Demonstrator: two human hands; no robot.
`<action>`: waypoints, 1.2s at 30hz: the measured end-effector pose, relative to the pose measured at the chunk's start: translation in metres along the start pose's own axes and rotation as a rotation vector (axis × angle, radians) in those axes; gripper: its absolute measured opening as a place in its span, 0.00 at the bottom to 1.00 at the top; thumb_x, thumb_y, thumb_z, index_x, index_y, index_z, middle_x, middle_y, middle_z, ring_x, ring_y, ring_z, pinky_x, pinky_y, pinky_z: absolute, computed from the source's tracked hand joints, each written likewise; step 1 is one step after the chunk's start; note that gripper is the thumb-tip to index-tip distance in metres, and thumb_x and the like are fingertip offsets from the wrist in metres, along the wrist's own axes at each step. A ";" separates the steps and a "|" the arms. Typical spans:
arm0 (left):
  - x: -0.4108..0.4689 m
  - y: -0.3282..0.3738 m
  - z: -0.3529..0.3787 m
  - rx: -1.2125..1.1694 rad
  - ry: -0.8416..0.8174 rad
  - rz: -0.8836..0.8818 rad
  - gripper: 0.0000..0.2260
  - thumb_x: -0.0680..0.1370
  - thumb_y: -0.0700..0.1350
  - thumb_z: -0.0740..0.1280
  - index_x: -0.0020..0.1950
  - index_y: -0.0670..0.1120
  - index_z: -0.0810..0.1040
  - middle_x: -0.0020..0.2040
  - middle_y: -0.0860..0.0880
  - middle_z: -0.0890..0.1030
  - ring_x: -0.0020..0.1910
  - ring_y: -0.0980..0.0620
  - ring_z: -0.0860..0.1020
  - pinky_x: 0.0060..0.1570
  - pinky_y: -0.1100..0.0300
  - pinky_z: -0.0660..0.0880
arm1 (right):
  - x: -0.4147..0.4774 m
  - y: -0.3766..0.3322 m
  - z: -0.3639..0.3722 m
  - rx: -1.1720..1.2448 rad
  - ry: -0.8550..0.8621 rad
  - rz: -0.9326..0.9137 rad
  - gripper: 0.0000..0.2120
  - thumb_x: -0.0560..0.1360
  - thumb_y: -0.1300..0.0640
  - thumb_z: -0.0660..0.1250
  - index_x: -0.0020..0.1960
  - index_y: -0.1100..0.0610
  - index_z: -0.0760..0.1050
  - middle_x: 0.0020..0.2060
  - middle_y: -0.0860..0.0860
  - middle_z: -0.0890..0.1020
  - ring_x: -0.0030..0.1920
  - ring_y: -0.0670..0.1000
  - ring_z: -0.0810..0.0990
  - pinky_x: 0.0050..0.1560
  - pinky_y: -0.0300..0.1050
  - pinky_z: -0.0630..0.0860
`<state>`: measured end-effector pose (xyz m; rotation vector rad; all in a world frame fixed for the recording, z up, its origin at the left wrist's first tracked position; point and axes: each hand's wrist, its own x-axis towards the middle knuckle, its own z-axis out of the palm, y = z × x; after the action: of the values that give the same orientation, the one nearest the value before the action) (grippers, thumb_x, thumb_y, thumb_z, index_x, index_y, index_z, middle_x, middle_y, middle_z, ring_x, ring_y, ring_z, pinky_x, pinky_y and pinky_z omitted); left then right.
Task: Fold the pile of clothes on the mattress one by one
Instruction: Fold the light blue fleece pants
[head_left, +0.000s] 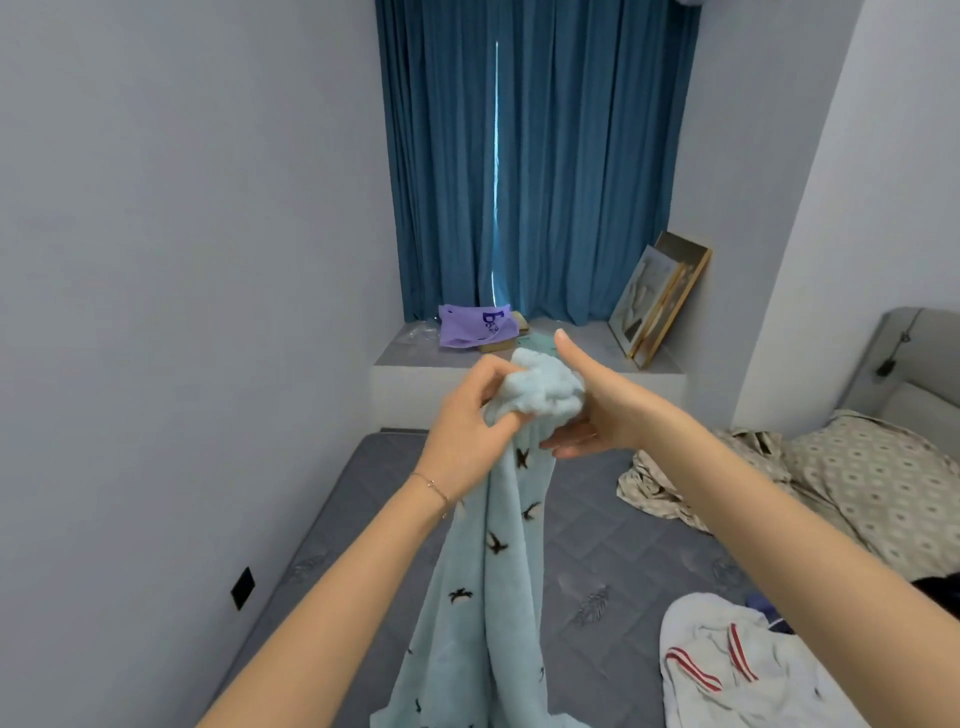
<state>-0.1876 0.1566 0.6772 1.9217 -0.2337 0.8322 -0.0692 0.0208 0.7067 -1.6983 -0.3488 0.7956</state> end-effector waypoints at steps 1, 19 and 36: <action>-0.006 0.001 0.007 0.032 -0.104 0.000 0.06 0.75 0.43 0.67 0.49 0.52 0.74 0.46 0.60 0.80 0.50 0.61 0.78 0.49 0.67 0.74 | 0.001 0.002 0.000 0.008 -0.053 0.009 0.45 0.57 0.23 0.64 0.60 0.57 0.77 0.51 0.57 0.84 0.50 0.56 0.84 0.44 0.52 0.81; -0.036 -0.075 0.007 -0.071 -0.121 -0.413 0.18 0.80 0.53 0.63 0.69 0.58 0.65 0.66 0.55 0.71 0.65 0.62 0.70 0.69 0.54 0.67 | -0.017 0.010 -0.012 -0.119 -0.054 -0.117 0.15 0.76 0.53 0.68 0.58 0.60 0.77 0.58 0.57 0.81 0.57 0.54 0.80 0.62 0.51 0.74; 0.009 -0.068 -0.078 -0.375 -0.173 -0.494 0.10 0.71 0.45 0.68 0.51 0.46 0.80 0.44 0.50 0.85 0.42 0.53 0.84 0.37 0.63 0.79 | -0.050 0.050 -0.023 0.562 -0.233 -0.423 0.11 0.73 0.56 0.65 0.49 0.56 0.85 0.51 0.54 0.85 0.52 0.50 0.83 0.52 0.42 0.79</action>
<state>-0.1821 0.2580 0.6551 1.5950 -0.0093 0.2690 -0.0991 -0.0412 0.6785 -0.9647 -0.5628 0.6913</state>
